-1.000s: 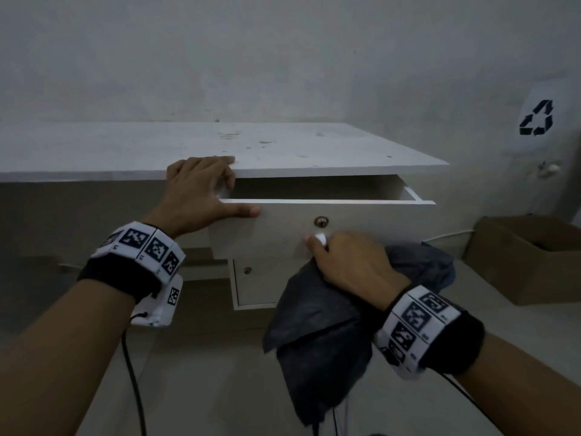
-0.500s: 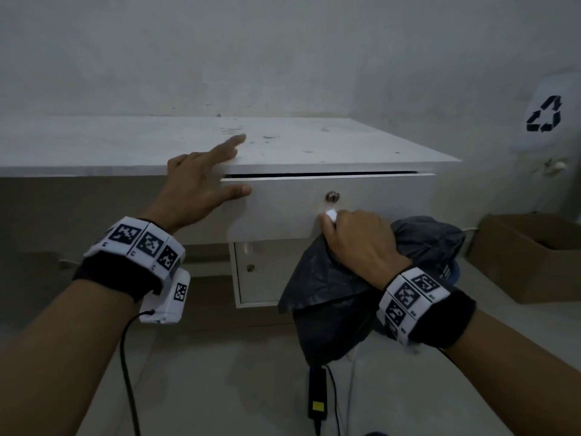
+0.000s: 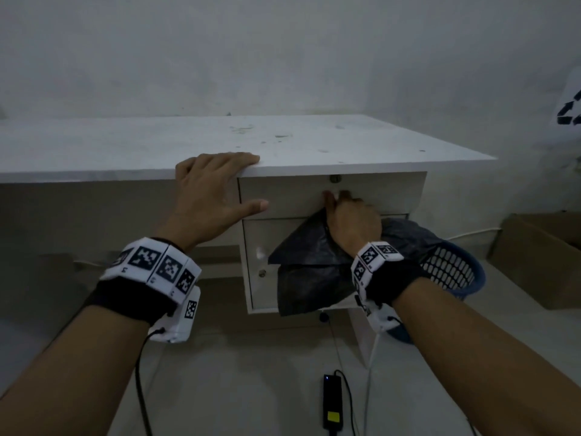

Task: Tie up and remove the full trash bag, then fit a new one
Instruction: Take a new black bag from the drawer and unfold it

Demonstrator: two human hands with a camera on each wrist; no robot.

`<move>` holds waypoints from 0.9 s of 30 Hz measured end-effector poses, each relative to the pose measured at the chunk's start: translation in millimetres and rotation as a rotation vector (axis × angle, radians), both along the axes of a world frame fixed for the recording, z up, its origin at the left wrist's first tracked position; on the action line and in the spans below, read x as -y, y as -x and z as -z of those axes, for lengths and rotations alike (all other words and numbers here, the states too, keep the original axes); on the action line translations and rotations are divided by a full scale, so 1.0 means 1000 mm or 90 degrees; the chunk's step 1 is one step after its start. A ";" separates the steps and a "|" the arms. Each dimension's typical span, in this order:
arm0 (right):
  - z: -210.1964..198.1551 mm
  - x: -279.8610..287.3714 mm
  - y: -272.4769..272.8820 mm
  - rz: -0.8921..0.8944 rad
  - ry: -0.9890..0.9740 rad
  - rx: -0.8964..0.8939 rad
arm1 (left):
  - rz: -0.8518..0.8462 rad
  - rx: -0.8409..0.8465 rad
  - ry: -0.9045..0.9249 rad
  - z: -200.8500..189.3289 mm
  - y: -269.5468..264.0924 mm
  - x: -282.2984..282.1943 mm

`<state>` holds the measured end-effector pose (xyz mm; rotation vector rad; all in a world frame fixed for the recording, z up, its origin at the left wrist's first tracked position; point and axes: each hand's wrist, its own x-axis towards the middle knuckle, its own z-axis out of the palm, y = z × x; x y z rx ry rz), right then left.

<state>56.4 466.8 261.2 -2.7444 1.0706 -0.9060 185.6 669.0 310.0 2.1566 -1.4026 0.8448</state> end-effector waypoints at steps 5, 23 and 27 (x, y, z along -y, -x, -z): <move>-0.006 0.010 0.007 -0.111 -0.176 -0.019 | 0.009 -0.003 0.017 0.001 0.003 0.001; -0.211 -0.012 0.111 -0.115 -0.470 -0.060 | -0.033 -0.808 -0.382 -0.171 0.066 -0.001; -0.303 -0.005 0.112 -0.047 -0.446 0.052 | -0.086 -0.980 -0.539 -0.264 0.087 0.009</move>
